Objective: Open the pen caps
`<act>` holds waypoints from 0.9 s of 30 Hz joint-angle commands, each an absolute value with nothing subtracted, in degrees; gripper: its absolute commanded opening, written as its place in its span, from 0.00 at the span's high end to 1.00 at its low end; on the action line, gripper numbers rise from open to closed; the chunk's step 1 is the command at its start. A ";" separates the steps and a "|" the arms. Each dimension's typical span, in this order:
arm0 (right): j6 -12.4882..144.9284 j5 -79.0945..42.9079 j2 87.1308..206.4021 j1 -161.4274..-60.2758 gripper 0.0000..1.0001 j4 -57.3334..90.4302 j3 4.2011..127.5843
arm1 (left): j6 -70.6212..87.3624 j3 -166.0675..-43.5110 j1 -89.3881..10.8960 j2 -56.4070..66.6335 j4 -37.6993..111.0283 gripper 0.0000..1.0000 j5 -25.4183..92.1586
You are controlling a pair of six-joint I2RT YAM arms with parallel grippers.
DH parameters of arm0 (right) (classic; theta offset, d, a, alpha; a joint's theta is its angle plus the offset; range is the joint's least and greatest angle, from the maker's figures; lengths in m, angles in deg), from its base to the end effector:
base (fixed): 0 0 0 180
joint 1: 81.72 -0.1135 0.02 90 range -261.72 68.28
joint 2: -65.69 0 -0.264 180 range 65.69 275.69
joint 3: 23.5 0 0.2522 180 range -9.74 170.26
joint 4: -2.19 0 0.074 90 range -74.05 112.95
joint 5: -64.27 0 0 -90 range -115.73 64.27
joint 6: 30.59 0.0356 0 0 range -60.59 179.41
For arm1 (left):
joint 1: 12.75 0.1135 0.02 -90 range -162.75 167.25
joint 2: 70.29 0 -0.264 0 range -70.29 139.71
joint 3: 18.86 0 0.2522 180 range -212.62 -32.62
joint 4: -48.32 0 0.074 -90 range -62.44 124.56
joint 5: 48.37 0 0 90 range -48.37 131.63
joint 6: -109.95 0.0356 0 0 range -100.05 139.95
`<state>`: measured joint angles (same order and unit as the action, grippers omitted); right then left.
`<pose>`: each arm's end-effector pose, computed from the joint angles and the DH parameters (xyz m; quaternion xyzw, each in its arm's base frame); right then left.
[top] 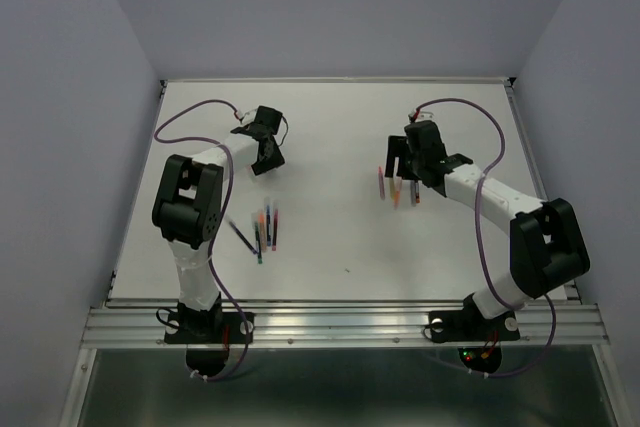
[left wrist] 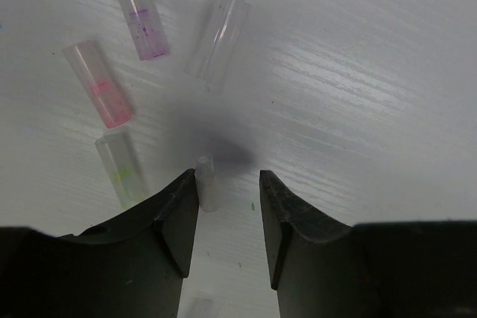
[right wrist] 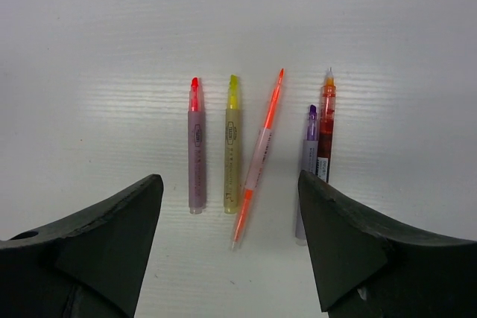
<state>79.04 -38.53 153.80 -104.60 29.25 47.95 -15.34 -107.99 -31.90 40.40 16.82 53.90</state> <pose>0.3085 0.1216 0.2299 0.0179 0.9147 0.0460 0.4011 0.3928 -0.1284 0.1808 -0.1659 0.9290 -0.0539 0.3265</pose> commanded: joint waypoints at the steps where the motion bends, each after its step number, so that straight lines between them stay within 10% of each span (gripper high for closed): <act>1: 78.13 -36.90 150.85 -104.31 0.20 28.61 48.62 | -15.73 -110.14 -31.64 39.75 15.49 0.51 55.52; 18: 76.98 -29.00 145.58 -104.31 0.00 28.78 46.51 | -15.38 -109.53 -31.38 34.83 14.96 0.32 54.55; 27: 82.60 -31.79 149.96 -122.05 0.00 28.52 48.61 | -14.41 -106.36 -31.38 20.60 17.33 0.01 51.91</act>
